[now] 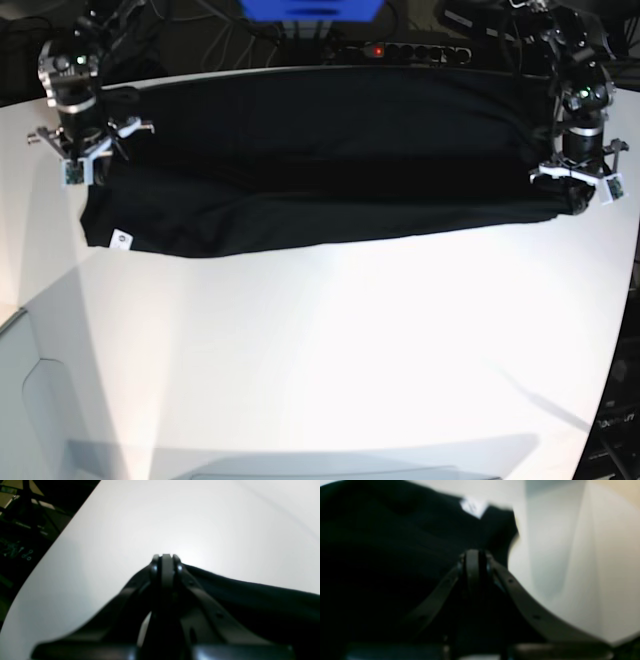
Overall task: Fold the T-shirt properly
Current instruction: 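Lift the folded edge with both grippers and fold it toward the shoulders, then move both grippers to the corners of the folded band and grasp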
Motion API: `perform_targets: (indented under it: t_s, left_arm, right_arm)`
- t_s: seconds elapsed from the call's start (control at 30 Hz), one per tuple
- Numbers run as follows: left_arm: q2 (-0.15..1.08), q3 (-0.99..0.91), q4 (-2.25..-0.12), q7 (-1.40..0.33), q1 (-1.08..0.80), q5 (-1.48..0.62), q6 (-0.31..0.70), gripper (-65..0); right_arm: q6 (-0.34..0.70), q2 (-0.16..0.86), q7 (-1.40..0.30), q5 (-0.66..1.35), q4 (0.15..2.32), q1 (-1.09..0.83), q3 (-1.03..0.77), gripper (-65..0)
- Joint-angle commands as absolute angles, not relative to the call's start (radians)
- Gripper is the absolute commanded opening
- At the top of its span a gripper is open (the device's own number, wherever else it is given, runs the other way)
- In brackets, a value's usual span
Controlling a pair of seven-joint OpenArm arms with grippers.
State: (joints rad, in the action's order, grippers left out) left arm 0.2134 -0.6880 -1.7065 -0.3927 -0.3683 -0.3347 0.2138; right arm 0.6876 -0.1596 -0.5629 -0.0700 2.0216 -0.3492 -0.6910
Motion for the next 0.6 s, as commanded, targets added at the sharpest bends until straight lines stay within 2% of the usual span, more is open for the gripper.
perform_targets:
  t_s: [0.0, 0.27, 0.57]
  left_arm:
    - [0.228, -0.696, -1.722, -0.367, -0.375, -0.340, 0.213, -64.9]
    - [0.228, -0.693, -1.719, -0.367, -0.374, -0.332, 0.213, -64.9]
    - [0.234, -0.696, -1.725, -0.367, -0.377, -0.332, 0.213, -64.9]
  right_arm:
    - [0.698, -0.157, -0.538, -0.059, 2.041, -0.351, -0.719, -65.0]
    - [0.698, -0.157, -0.538, -0.056, 2.043, -0.343, -0.831, -65.0]
    - [0.698, -0.157, -0.538, -0.056, 2.045, -0.338, -0.851, -65.0]
